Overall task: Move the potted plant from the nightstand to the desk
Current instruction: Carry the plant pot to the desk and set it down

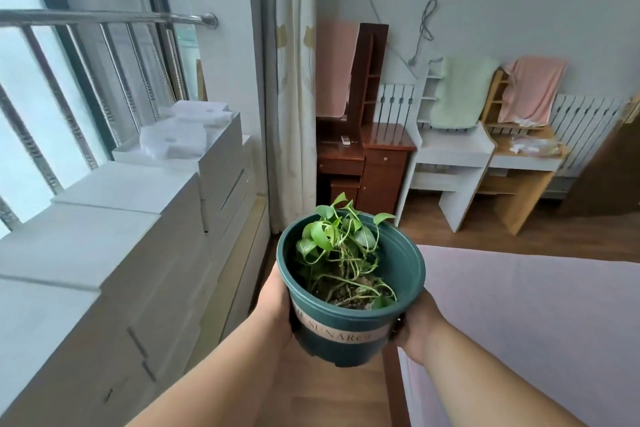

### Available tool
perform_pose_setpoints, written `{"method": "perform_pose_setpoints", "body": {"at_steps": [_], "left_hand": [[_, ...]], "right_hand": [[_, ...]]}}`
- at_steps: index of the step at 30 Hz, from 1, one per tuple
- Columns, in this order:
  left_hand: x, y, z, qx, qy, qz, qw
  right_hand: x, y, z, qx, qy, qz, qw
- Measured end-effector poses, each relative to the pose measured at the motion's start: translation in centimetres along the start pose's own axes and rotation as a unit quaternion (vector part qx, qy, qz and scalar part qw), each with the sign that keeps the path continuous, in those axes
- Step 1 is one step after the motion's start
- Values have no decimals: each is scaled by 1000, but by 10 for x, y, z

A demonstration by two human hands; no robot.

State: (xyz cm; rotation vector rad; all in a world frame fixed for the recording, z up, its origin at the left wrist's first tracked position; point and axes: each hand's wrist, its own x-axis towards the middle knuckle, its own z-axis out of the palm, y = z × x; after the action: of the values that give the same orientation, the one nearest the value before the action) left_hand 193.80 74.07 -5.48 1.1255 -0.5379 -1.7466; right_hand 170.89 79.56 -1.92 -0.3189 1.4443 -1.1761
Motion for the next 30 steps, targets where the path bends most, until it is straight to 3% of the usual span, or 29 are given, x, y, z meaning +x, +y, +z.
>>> {"method": "perform_pose_setpoints", "body": {"at_steps": [7,16,30], "left_hand": [[86,50,-23,0,36,10,999],[187,72,2,24,38,-22,999],[404,137,113,-33,96,8,995]], "right_hand": [[71,-9,69,16,9,15,1000],[181,-50,92,0,15,43,999],[398,-224,143,-59,21,43,997]]}}
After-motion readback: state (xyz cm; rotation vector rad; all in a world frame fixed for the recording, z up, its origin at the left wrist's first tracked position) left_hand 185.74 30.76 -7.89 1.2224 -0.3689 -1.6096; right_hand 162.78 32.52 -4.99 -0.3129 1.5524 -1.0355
